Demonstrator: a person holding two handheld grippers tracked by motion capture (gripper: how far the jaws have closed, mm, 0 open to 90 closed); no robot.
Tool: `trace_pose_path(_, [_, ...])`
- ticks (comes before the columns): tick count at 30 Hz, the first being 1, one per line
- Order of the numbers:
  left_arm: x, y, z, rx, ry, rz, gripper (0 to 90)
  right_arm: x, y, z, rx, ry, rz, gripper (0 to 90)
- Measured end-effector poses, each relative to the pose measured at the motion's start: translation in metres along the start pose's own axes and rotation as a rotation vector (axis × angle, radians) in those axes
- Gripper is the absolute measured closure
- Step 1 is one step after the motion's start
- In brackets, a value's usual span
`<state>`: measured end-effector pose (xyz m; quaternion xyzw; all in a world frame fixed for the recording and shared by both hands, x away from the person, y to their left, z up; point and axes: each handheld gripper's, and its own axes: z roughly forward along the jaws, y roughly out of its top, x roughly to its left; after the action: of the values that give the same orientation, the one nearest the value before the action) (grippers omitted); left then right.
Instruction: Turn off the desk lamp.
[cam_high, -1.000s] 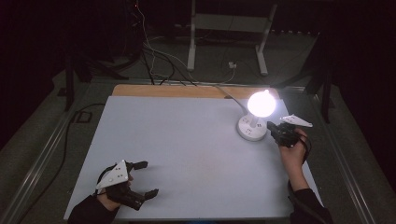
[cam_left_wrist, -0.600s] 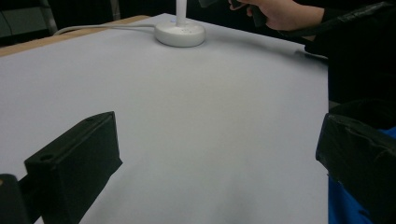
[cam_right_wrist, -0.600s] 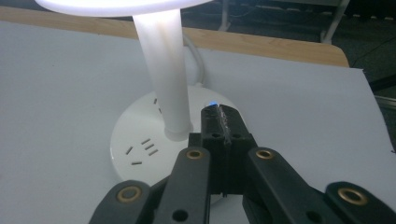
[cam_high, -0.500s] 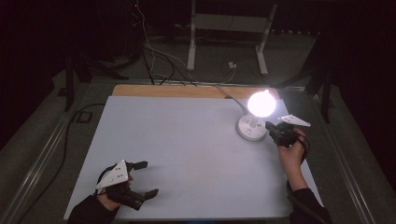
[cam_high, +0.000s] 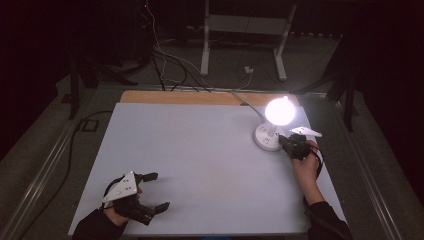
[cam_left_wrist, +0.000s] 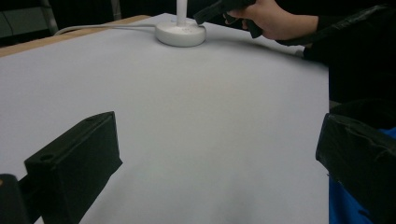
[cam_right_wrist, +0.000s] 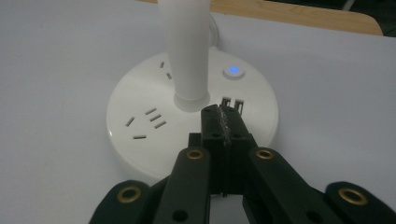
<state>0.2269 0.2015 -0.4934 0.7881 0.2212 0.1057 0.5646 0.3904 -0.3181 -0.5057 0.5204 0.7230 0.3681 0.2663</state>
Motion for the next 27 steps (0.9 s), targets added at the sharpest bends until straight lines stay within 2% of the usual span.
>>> trace_pose_path(12, [-0.001, 0.0, 0.0, -0.004, -0.001, 0.002, 0.4, 0.002, -0.001, 0.003, -0.001, -0.024, -0.022, 90.0])
trace_pose_path(17, [0.0, 0.0, 0.0, -0.004, -0.001, 0.0, 0.4, 0.001, 0.001, -0.002, -0.001, 0.004, -0.007, 89.6])
trace_pose_path(19, [0.0, 0.0, 0.0, -0.006, -0.001, -0.003, 0.4, 0.002, 0.004, -0.008, -0.02, 0.02, -0.003, 87.9])
trace_pose_path(22, [0.0, 0.0, 0.0, -0.005, -0.001, -0.001, 0.4, 0.004, 0.006, -0.017, -0.046, 0.041, 0.005, 78.8])
trace_pose_path(25, [0.0, 0.0, -0.001, -0.008, -0.002, -0.001, 0.4, 0.007, 0.005, -0.023, -0.07, 0.085, 0.005, 59.4])
trace_pose_path(27, [0.0, 0.0, -0.001, -0.008, -0.001, 0.001, 0.4, 0.009, 0.004, -0.027, -0.066, 0.119, 0.012, 47.2])
